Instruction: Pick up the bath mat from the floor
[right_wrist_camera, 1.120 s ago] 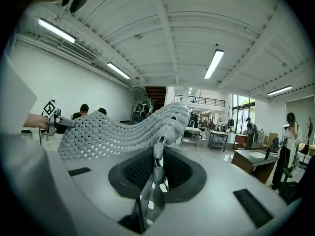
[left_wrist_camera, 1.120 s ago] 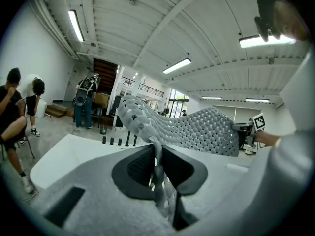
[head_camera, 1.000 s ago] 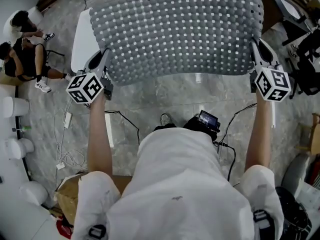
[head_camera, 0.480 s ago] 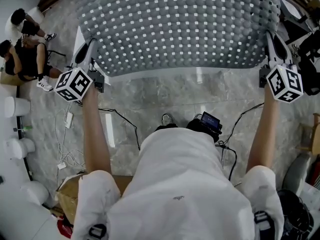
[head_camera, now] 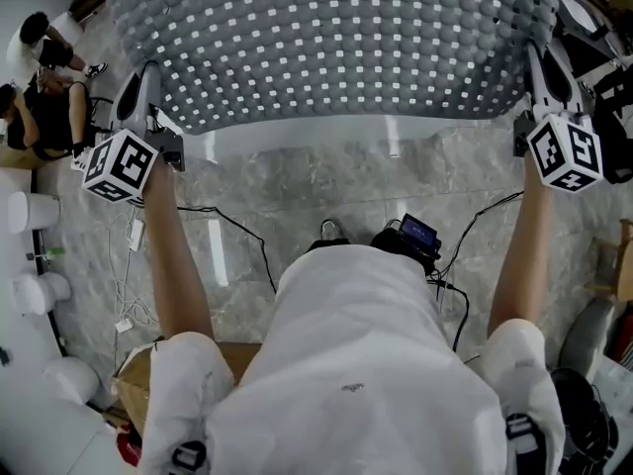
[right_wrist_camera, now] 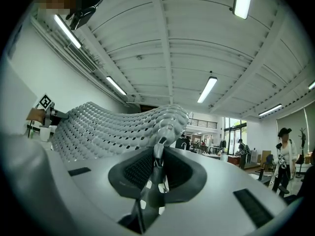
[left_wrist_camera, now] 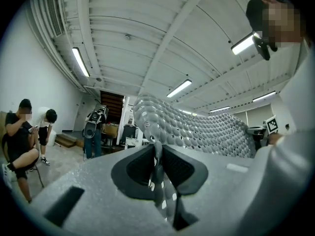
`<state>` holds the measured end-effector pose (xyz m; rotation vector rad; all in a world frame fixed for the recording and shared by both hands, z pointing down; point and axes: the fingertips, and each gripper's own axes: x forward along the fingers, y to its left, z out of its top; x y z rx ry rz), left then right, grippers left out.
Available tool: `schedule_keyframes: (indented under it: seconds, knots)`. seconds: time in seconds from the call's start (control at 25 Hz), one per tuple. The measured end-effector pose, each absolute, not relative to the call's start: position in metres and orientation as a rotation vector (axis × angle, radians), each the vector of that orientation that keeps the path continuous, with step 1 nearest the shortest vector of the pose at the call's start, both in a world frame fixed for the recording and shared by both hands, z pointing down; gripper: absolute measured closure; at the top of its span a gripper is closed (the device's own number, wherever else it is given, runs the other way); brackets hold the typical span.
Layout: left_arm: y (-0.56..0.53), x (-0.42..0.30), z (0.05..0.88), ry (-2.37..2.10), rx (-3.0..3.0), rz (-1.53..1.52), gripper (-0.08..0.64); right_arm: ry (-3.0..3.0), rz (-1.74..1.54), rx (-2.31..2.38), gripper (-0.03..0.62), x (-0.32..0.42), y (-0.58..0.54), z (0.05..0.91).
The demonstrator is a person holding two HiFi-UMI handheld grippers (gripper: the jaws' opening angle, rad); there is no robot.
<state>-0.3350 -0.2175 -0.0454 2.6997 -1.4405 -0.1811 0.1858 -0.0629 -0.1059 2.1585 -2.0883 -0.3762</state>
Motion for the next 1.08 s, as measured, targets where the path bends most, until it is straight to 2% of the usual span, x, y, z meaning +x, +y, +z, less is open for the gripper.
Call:
schedule_keyframes:
  seconds: [0.36,1.08]
  knots:
    - [-0.219,-0.334,-0.032,-1.474,2.709,-0.168,0.506,-2.089,-0.376,2.140,0.538,0.189,-0.074,-0.078]
    - [-0.214,-0.333,-0.035,-1.441,2.747,-0.135,0.506,-2.050,-0.382,2.121,0.538,0.183,-0.069,-0.079]
